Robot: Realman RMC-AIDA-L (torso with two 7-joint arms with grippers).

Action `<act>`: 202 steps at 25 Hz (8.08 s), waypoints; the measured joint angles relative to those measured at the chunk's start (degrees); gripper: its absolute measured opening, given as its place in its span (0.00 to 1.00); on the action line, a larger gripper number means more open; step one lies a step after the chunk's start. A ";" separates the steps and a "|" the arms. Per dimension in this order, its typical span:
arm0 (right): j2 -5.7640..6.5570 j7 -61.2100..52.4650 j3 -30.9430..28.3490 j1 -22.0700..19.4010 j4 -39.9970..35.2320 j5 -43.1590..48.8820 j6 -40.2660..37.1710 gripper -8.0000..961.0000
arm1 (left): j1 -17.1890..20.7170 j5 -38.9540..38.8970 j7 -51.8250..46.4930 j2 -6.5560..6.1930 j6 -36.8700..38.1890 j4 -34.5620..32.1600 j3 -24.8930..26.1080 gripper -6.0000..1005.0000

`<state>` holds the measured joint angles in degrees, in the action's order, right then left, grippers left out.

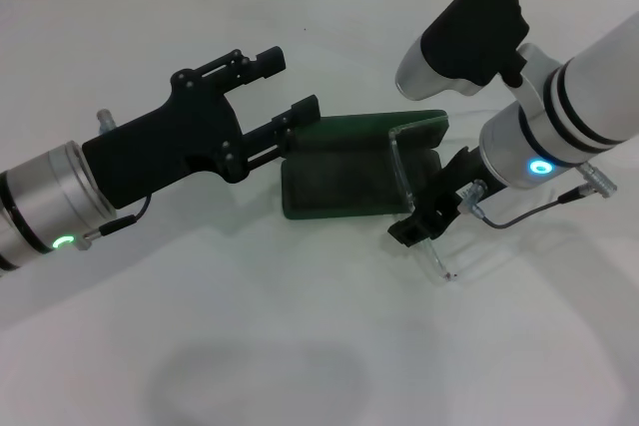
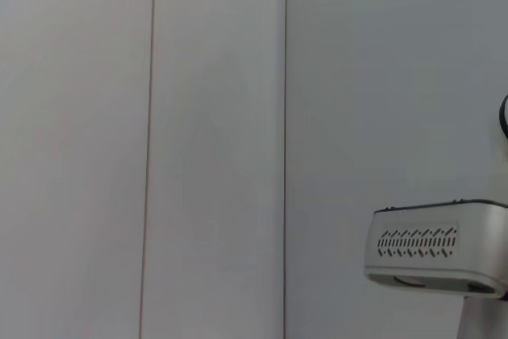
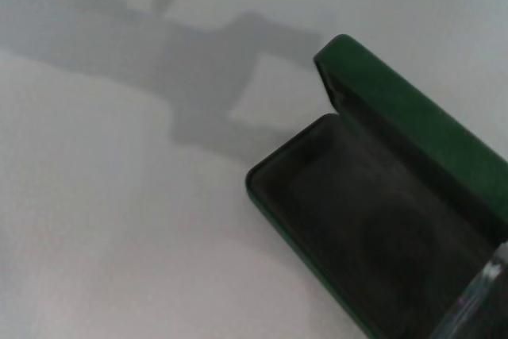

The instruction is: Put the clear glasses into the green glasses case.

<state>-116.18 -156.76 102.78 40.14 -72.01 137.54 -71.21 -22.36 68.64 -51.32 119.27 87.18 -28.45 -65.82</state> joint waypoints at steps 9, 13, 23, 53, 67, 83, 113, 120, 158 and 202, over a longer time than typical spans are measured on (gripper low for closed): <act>0.00 -0.20 0.20 0.08 1.21 -0.59 1.22 0.54 | 0.04 0.00 0.00 -0.01 0.00 -0.03 0.34 0.64; 0.00 -0.33 0.22 -0.12 1.26 -0.63 0.77 0.47 | 0.20 0.00 0.11 0.00 0.01 -0.03 0.34 0.64; 0.07 1.76 0.22 -0.94 0.80 -0.47 -0.75 0.23 | 0.84 -0.01 0.17 0.19 0.56 -0.03 0.16 0.64; 0.18 43.79 -18.95 -19.77 -0.65 -27.85 0.81 0.13 | 1.15 -20.59 17.70 1.46 9.46 22.35 0.08 0.63; 0.33 98.93 -24.20 -18.68 30.60 -69.16 -1.97 0.13 | -1.73 -30.19 22.66 1.49 8.31 29.31 0.52 0.61; 0.68 120.39 -23.28 -16.69 32.72 -60.10 -5.51 0.14 | -5.79 -6.32 -6.05 -3.08 9.09 3.26 -6.90 0.60; 0.18 138.21 -22.26 -16.93 28.06 -55.53 -14.74 0.13 | -18.11 15.81 -32.74 -2.98 1.05 0.01 -6.66 0.60; 0.18 139.92 -21.68 -17.34 28.55 -56.72 -15.67 0.13 | -18.15 17.50 -34.23 -2.65 1.08 -0.06 -6.77 0.60; 0.27 140.68 -21.75 -19.96 28.67 -56.46 -15.70 0.13 | -17.63 17.85 -35.25 -2.32 3.27 0.24 -5.80 0.60; 0.10 137.38 -16.31 -16.12 30.53 -66.16 -30.38 0.13 | -13.08 20.14 -23.15 -0.56 -5.37 0.33 4.66 0.60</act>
<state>-116.08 -19.37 86.47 24.02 -41.48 71.38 -101.59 -35.44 88.78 -74.47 118.71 81.81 -28.12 -61.16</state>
